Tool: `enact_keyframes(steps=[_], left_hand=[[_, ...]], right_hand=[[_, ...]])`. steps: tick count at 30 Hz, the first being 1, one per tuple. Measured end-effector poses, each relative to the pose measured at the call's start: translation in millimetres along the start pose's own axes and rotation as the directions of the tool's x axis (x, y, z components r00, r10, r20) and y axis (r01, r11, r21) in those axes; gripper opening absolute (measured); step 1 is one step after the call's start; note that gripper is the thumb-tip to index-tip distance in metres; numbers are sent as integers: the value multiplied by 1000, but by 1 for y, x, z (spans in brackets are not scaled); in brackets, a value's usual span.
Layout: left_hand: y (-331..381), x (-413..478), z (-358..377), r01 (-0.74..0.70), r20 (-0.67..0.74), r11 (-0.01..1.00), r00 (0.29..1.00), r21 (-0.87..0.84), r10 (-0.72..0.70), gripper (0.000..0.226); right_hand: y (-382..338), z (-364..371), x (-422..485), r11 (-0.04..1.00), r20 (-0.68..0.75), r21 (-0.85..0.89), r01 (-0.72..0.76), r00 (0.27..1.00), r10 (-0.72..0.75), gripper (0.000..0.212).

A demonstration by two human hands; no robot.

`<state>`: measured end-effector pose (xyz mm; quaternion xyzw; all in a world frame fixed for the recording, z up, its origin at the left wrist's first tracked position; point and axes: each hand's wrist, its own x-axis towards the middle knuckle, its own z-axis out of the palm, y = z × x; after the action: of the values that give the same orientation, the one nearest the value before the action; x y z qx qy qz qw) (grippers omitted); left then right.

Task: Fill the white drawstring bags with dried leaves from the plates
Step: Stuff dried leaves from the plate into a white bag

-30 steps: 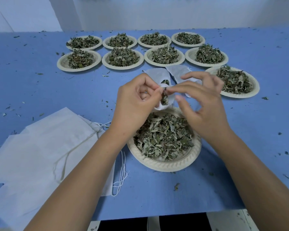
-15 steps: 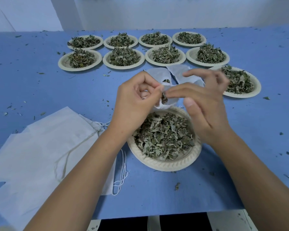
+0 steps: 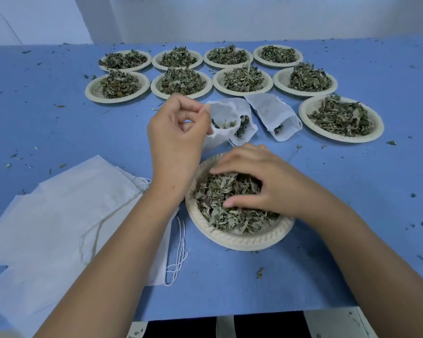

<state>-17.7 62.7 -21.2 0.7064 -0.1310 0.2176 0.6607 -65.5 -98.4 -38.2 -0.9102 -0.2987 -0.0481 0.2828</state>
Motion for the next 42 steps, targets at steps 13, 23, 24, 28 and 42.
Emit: enact_keyframes(steps=[13, 23, 24, 28, 42], left_hand=[[-12, 1, -2, -199, 263, 945, 956, 260, 129, 11], [-5, -4, 3, -26, 327, 991, 945, 134, -19, 22], [-4, -5, 4, -15, 331, 993, 943, 117, -25, 22], [-1, -9, 6, 30, 341, 998, 939, 49, -45, 19], [-2, -12, 9, 52, 322, 999, 945, 13, -53, 20]], right_hand=[[-1, -9, -2, 945, -308, 326, 1, 945, 105, 25], [-5, -9, -3, 863, -647, 495, 98, 705, 290, 29], [-5, -8, -3, 882, -663, 463, 84, 694, 282, 29], [-2, -1, -2, 966, -665, 250, -57, 716, 214, 28], [7, -3, -1, 990, -528, -135, -29, 848, -47, 16]])
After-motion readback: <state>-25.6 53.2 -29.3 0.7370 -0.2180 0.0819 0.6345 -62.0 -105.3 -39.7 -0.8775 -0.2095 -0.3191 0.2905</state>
